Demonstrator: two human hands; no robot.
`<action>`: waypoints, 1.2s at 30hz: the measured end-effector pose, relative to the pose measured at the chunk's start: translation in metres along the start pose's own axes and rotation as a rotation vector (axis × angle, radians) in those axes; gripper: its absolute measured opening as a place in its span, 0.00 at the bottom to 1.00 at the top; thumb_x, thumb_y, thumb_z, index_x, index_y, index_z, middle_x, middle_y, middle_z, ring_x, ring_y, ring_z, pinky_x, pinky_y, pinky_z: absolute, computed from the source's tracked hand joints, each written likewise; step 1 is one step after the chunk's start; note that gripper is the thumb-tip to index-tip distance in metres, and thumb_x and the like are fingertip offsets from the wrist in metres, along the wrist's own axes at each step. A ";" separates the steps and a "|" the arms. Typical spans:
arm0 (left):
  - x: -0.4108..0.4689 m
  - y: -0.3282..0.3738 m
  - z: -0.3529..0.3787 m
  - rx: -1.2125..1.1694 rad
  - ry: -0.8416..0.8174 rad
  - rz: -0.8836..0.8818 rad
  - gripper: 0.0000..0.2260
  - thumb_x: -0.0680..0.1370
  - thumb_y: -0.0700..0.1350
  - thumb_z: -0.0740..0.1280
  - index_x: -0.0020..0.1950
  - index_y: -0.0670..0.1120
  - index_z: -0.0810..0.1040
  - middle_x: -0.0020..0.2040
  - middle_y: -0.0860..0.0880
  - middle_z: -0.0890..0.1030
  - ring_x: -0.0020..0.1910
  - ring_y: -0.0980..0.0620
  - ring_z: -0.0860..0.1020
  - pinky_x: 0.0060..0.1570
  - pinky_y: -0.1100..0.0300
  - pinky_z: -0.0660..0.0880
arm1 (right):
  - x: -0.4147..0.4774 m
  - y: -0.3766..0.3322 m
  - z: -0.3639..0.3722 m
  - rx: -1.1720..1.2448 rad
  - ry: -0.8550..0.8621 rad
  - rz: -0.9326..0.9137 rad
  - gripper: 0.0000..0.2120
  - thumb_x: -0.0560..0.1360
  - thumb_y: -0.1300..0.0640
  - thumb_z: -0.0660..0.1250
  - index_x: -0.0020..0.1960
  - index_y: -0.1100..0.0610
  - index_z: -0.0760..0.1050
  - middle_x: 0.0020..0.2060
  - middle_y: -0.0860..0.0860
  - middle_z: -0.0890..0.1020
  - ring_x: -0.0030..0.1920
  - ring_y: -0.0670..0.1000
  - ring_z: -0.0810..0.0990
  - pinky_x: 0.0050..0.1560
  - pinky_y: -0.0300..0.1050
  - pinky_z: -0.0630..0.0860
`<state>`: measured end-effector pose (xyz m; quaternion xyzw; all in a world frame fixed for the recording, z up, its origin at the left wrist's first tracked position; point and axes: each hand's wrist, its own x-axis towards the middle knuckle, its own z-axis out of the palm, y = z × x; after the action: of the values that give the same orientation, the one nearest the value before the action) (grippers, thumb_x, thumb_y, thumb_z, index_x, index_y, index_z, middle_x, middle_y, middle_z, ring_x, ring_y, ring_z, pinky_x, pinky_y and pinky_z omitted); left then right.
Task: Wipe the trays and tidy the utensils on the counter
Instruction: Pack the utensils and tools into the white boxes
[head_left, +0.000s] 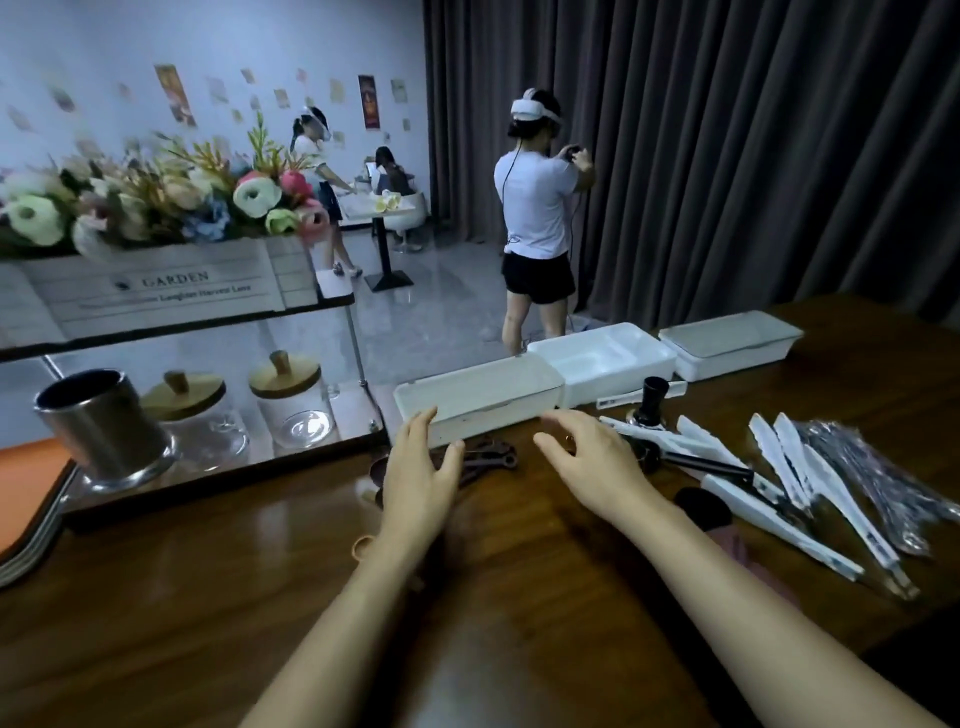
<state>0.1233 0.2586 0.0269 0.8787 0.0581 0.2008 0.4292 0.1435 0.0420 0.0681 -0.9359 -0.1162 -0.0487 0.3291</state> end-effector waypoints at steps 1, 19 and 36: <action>0.013 0.003 0.003 0.018 -0.006 -0.012 0.26 0.82 0.51 0.67 0.79 0.49 0.66 0.77 0.50 0.68 0.75 0.49 0.68 0.73 0.51 0.67 | 0.014 0.004 -0.006 -0.014 -0.001 0.012 0.22 0.82 0.44 0.62 0.73 0.50 0.72 0.70 0.48 0.75 0.69 0.52 0.73 0.68 0.50 0.70; 0.082 -0.022 0.039 0.128 0.166 -0.458 0.36 0.74 0.62 0.72 0.78 0.50 0.67 0.74 0.49 0.74 0.71 0.43 0.74 0.70 0.44 0.71 | 0.177 0.067 -0.001 -0.065 -0.296 0.065 0.21 0.80 0.53 0.62 0.72 0.57 0.71 0.67 0.60 0.77 0.66 0.64 0.74 0.62 0.52 0.72; -0.175 0.073 0.024 0.140 0.340 -0.466 0.31 0.77 0.59 0.73 0.76 0.58 0.65 0.61 0.53 0.70 0.55 0.50 0.77 0.52 0.58 0.68 | 0.014 0.026 -0.029 0.104 -0.250 -0.057 0.31 0.78 0.44 0.68 0.77 0.53 0.67 0.71 0.56 0.72 0.71 0.61 0.68 0.69 0.56 0.66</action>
<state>-0.0320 0.1474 0.0176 0.8229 0.3429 0.2366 0.3863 0.1636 0.0071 0.0772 -0.9126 -0.1851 0.0651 0.3588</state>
